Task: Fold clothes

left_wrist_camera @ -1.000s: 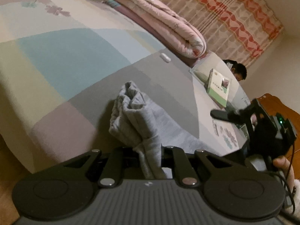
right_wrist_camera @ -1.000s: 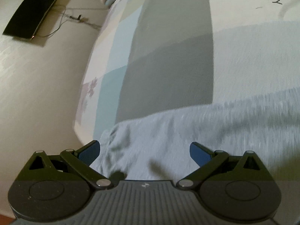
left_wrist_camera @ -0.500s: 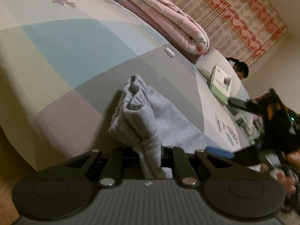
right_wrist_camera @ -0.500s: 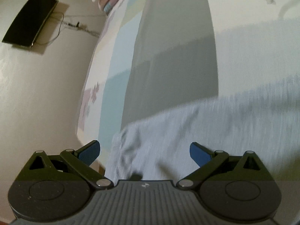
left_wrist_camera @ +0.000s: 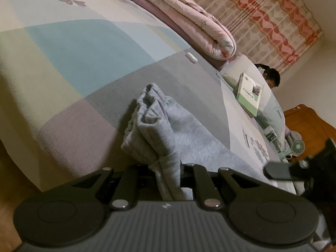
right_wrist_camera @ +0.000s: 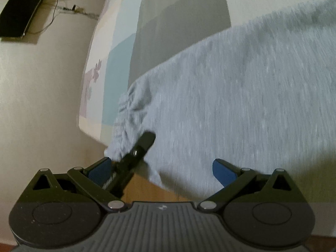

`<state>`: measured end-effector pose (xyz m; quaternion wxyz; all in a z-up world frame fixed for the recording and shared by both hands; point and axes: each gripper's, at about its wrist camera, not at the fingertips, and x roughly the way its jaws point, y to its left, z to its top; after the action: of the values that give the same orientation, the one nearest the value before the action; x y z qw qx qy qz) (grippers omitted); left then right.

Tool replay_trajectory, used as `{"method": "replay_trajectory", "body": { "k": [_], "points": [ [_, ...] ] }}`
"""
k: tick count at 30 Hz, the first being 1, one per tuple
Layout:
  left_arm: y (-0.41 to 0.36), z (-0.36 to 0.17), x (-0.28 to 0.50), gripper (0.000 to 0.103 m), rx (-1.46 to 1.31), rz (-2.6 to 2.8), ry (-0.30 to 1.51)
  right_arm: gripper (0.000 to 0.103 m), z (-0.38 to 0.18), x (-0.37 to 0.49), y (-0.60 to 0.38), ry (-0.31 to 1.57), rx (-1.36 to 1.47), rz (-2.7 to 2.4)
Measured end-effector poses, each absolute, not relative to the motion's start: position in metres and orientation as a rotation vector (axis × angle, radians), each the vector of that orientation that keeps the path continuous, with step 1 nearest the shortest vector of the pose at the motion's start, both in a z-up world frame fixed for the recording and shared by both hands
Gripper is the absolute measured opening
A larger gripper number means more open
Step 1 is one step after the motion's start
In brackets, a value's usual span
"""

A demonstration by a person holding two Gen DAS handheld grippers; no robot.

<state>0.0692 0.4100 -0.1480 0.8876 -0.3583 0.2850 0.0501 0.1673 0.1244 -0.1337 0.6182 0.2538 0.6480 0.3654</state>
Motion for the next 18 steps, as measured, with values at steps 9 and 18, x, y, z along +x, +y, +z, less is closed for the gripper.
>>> {"method": "replay_trajectory", "body": {
  "k": [9, 18],
  "points": [
    [0.395, -0.12, 0.07, 0.011, -0.661, 0.086, 0.57, 0.103, -0.099, 0.191, 0.05, 1.354, 0.654, 0.801],
    [0.351, -0.07, 0.074, 0.011, -0.518, 0.004, 0.524, 0.103, -0.103, 0.21, -0.055, 1.32, 0.706, 0.676]
  ]
}}
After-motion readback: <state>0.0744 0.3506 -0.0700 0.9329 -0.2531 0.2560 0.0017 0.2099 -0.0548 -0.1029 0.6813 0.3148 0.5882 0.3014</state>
